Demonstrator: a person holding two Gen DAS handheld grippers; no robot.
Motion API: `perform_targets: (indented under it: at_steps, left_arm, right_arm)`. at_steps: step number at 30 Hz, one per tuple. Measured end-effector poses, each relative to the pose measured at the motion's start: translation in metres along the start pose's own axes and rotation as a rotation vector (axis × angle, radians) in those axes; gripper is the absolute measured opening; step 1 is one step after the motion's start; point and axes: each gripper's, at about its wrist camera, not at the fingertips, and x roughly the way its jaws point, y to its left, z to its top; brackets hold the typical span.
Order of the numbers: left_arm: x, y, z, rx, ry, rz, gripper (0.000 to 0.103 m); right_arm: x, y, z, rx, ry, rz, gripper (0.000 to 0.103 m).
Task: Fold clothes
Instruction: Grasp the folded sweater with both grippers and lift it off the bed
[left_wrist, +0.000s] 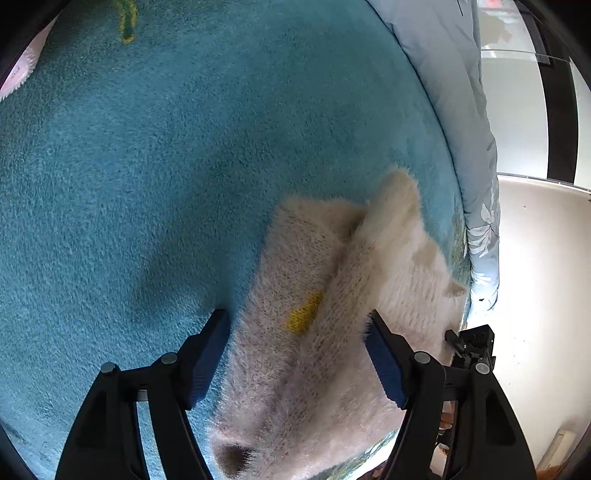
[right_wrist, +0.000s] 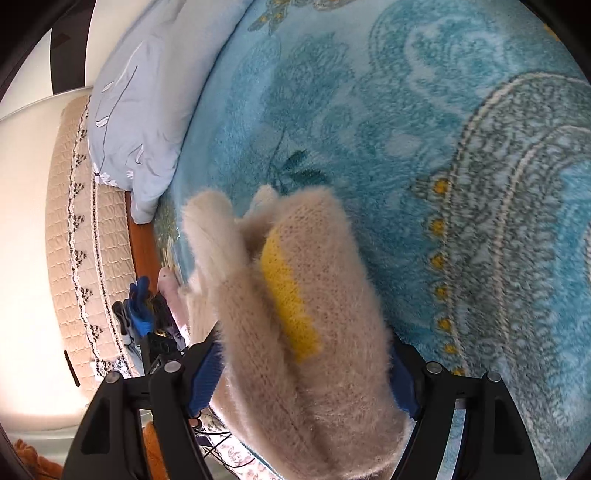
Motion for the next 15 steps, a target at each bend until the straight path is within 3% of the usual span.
perform_targets:
  at_steps: [5, 8, 10, 15]
  left_arm:
    - [0.009, -0.012, -0.003, -0.013, 0.013, -0.094, 0.073]
    - [0.017, -0.018, -0.005, -0.004, 0.018, -0.090, 0.073]
    - [0.018, -0.015, -0.004, -0.052, 0.012, -0.116, 0.071]
    - [0.018, -0.023, -0.013, -0.083, -0.021, -0.090, 0.054]
  right_arm:
    - [0.005, -0.002, -0.009, -0.007, 0.027, 0.038, 0.076]
    - [0.002, -0.009, -0.009, 0.020, 0.010, 0.043, 0.073]
    - [0.002, -0.013, -0.008, 0.048, -0.008, 0.048, 0.071]
    - [-0.001, -0.010, -0.011, 0.082, -0.043, 0.011, 0.064]
